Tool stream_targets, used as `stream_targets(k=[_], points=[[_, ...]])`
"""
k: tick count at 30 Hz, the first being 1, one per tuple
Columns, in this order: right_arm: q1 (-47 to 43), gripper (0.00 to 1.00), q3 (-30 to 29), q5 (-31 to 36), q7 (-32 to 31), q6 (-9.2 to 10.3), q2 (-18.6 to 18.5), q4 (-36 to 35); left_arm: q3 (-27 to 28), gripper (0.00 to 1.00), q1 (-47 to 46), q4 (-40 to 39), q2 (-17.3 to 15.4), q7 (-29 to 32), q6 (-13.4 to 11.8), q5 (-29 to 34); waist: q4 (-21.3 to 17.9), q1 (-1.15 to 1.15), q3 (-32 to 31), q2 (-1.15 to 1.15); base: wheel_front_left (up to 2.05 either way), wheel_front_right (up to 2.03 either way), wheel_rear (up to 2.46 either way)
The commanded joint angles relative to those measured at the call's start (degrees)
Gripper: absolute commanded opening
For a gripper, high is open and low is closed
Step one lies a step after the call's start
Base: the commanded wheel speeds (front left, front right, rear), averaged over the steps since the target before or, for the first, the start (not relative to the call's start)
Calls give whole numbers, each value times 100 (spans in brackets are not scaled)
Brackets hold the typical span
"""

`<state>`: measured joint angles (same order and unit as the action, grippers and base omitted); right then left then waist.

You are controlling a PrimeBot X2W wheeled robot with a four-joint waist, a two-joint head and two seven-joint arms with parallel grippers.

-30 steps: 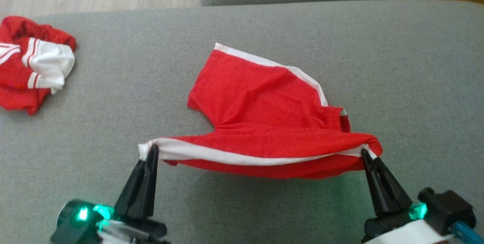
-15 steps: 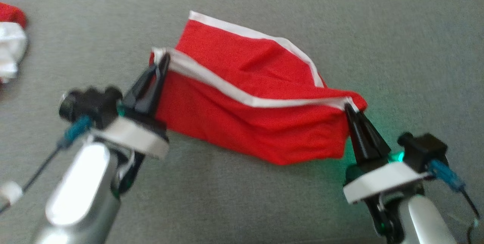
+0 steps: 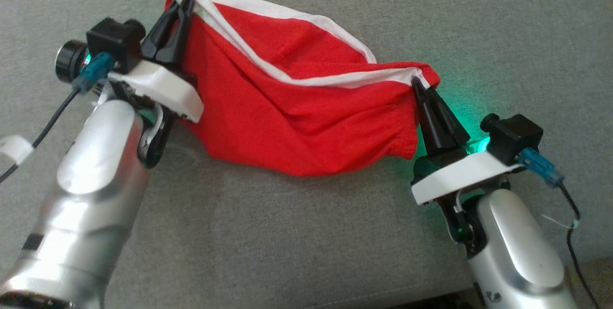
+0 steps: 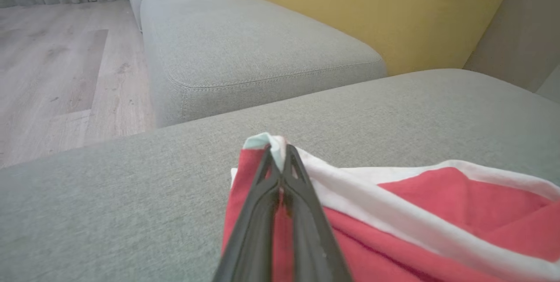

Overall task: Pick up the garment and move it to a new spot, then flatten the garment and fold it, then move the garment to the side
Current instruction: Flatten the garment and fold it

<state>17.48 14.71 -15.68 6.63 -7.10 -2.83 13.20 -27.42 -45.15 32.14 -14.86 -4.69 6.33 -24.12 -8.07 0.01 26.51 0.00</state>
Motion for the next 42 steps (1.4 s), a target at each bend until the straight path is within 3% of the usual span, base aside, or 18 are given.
stream_targets(k=[1,9,10,11,12,22,27,37,42], points=[[64,0,149,-58,69,-39,-6,-108,211,0,-242,-69,-140,-53,-79,37,-16,-1,14,0,0,0,0],[249,1,323,-157,270,-39,-5,238,311,0,-596,771,32,-228,-445,55,-45,-1,15,0,0,0,0],[259,33,344,-175,300,-39,-5,258,322,19,-619,844,51,-270,-477,51,-47,-1,13,0,0,0,0],[266,80,359,-190,331,-39,-5,272,311,45,-637,901,71,-319,-470,53,-47,-1,10,0,0,0,0],[268,100,363,-204,361,-39,-5,284,305,100,-648,948,97,-379,-464,48,-46,-1,7,0,0,0,0],[43,100,189,-53,466,-39,-5,147,207,100,-377,850,362,-872,-314,-37,95,-1,-161,0,0,0,0],[-289,100,-135,151,352,-39,-5,-157,206,100,85,596,352,-861,-415,-118,235,-1,-336,0,0,0,0],[-948,100,-627,429,-58,-39,-5,-1055,342,100,840,164,118,190,-807,-488,313,-1,-628,0,0,0,0],[-1052,100,-689,447,-186,-39,-5,-1336,425,100,986,13,17,726,-886,-706,236,-1,-606,0,0,0,0]])
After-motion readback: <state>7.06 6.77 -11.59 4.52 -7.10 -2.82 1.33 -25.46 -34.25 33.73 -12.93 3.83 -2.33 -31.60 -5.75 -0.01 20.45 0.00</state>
